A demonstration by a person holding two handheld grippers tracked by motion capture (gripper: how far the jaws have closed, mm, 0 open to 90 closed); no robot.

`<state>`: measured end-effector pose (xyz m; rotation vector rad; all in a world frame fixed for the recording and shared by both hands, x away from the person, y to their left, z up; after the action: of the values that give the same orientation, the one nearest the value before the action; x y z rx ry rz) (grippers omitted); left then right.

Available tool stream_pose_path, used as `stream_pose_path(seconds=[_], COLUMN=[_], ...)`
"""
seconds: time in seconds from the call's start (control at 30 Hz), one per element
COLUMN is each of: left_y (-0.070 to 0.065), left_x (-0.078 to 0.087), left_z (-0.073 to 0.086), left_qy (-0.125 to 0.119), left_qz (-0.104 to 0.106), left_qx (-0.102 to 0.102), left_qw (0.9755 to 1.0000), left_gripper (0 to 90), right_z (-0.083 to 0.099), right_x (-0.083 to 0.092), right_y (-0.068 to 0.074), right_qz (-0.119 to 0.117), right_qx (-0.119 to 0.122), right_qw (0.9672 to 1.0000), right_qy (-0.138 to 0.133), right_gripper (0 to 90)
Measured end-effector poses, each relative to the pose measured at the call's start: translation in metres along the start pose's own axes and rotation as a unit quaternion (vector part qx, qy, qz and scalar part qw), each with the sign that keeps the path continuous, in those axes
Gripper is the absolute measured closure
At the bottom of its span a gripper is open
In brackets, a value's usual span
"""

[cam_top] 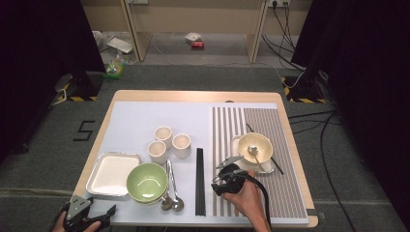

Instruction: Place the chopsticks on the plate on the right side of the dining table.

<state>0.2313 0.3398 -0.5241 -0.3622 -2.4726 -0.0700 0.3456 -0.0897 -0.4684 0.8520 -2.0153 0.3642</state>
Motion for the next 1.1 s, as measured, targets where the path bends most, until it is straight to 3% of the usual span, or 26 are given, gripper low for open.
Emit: stream_pose_path(seconds=[0.87,1.07,1.1], left_y=[0.000,0.000,0.000], left_x=[0.000,0.000,0.000], left_z=[0.000,0.000,0.000], left_qy=[0.000,0.000,0.000], left_qz=[0.000,0.000,0.000], left_qx=[0.000,0.000,0.000], left_qw=[1.0000,1.0000,1.0000], left_gripper=[11.3,11.3,11.3], right_z=[-0.013,-0.015,-0.015], right_x=[-0.025,-0.028,-0.029], right_y=[0.019,0.024,0.023], right_qz=[-0.004,-0.006,-0.006], right_qx=[0.030,0.021,0.029], right_qw=[0.9995,0.9996,0.9994], right_qy=[0.012,0.018,0.019], right_gripper=[45.6,45.4,45.5])
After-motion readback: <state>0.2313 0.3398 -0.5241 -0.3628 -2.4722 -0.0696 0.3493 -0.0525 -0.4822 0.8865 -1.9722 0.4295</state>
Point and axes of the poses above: each handheld gripper's, and its own axes: x roughly backward along the jaws, z roughly out of its underside, y roughly to its left, the point moved 2 cm from there along -x, roughly forward along the jaws, and after that the axes turned 3 degrees about -y, right-handed, at the moved point
